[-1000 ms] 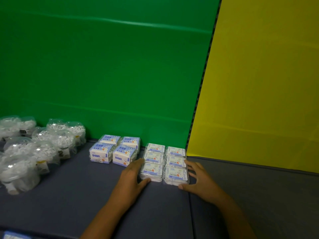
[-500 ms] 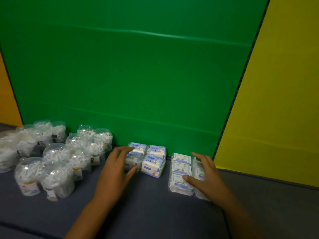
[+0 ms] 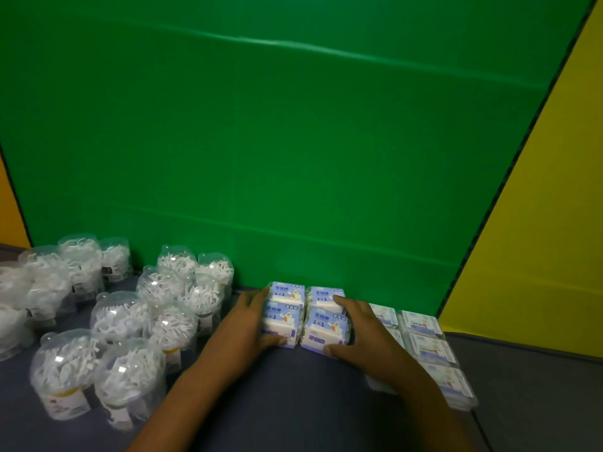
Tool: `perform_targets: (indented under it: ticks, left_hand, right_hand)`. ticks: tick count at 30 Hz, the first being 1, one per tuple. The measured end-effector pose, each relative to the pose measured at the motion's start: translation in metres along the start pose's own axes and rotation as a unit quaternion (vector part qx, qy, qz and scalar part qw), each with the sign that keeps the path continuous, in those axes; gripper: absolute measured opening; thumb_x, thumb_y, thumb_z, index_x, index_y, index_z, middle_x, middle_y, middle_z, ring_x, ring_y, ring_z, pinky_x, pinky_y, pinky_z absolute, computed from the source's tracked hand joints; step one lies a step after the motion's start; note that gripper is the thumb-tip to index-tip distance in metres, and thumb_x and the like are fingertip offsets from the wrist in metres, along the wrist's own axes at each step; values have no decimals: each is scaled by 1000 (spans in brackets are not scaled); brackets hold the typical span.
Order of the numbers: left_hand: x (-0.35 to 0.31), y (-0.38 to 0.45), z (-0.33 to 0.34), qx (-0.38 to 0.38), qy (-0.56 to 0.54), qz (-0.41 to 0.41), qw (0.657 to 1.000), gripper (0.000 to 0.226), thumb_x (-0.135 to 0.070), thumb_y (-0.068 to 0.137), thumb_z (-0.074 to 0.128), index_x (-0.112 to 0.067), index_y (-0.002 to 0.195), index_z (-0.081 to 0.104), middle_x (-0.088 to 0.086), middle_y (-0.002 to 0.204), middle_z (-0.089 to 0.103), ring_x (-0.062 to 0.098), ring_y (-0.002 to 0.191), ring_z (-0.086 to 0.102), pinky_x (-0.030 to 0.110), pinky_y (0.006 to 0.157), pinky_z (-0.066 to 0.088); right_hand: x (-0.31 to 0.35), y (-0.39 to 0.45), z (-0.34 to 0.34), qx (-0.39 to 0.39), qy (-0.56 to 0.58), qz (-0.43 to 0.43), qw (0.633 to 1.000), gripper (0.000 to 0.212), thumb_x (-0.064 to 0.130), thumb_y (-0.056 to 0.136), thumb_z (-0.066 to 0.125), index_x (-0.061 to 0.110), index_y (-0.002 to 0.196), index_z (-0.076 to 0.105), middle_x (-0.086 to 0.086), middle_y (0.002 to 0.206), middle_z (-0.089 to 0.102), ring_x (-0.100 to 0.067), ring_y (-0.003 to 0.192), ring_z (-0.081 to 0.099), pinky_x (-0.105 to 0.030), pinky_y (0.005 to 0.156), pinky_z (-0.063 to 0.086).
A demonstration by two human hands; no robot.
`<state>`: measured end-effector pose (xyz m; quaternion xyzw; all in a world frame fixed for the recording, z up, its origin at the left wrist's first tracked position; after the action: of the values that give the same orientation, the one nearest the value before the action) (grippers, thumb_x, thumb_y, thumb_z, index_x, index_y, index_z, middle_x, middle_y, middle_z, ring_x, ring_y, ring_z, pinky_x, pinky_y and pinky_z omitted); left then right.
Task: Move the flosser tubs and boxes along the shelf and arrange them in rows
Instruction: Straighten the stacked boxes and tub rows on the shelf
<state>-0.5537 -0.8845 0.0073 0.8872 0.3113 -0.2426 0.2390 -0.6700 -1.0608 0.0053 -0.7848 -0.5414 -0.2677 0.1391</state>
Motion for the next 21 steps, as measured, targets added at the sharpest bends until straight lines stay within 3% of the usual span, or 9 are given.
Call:
perform_targets:
  ticks: [3, 6, 10, 13, 17, 21]
  left_hand:
    - [8, 2, 3, 2, -14, -19, 1000, 93, -40, 79, 74, -19, 152, 19, 5, 152, 31, 19, 137, 36, 29, 108, 31]
    - [12, 3, 5, -8, -42, -32, 999, 92, -33, 82, 73, -19, 152, 17, 5, 151, 34, 19, 136, 36, 27, 107, 32]
    - [16, 6, 5, -23, -95, -29, 995, 90, -19, 81, 74, -21, 151, 19, 2, 146, 39, 15, 132, 39, 20, 102, 30]
    - [20, 9, 7, -28, -131, -25, 991, 88, -12, 78, 76, -25, 148, 25, -4, 140, 44, 12, 130, 43, 19, 102, 31]
    - [19, 8, 8, -27, -148, -20, 988, 83, -10, 79, 74, -25, 146, 27, -15, 126, 39, 8, 125, 42, 25, 107, 35]
    - [19, 12, 9, -25, -146, -19, 989, 81, -9, 79, 73, -26, 145, 29, -9, 127, 43, 12, 124, 45, 32, 107, 38]
  right_hand:
    - [-1, 8, 1, -16, 1, 6, 1000, 84, 27, 78, 81, 29, 146, 33, 5, 143, 34, -3, 113, 40, 2, 72, 37]
    - [1, 16, -1, -23, 8, 5, 1000, 79, 25, 75, 84, 30, 140, 41, 7, 134, 37, -5, 110, 43, -1, 68, 41]
    - [0, 20, 1, -27, 42, 6, 999, 75, 24, 70, 87, 32, 133, 46, 11, 126, 42, -1, 101, 51, -6, 71, 48]
    - [-5, 18, 3, -25, 58, 12, 998, 76, 22, 70, 86, 32, 134, 45, 12, 124, 45, -3, 108, 53, -10, 77, 51]
    - [-11, 17, 4, -25, 104, 27, 994, 79, 12, 71, 85, 26, 137, 44, 11, 127, 46, -5, 110, 54, -10, 78, 52]
    - [-10, 19, 6, -28, 128, 28, 991, 79, 9, 71, 85, 21, 139, 45, 10, 129, 48, -6, 112, 55, -12, 82, 53]
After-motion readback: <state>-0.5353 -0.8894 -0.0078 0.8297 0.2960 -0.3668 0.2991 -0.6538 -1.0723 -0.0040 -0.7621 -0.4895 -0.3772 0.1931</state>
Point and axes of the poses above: each hand's wrist, its own y-axis towards the middle knuckle, its own z-axis out of the palm, x = y × z, the point moved 8 cm from there along y, towards the middle knuckle
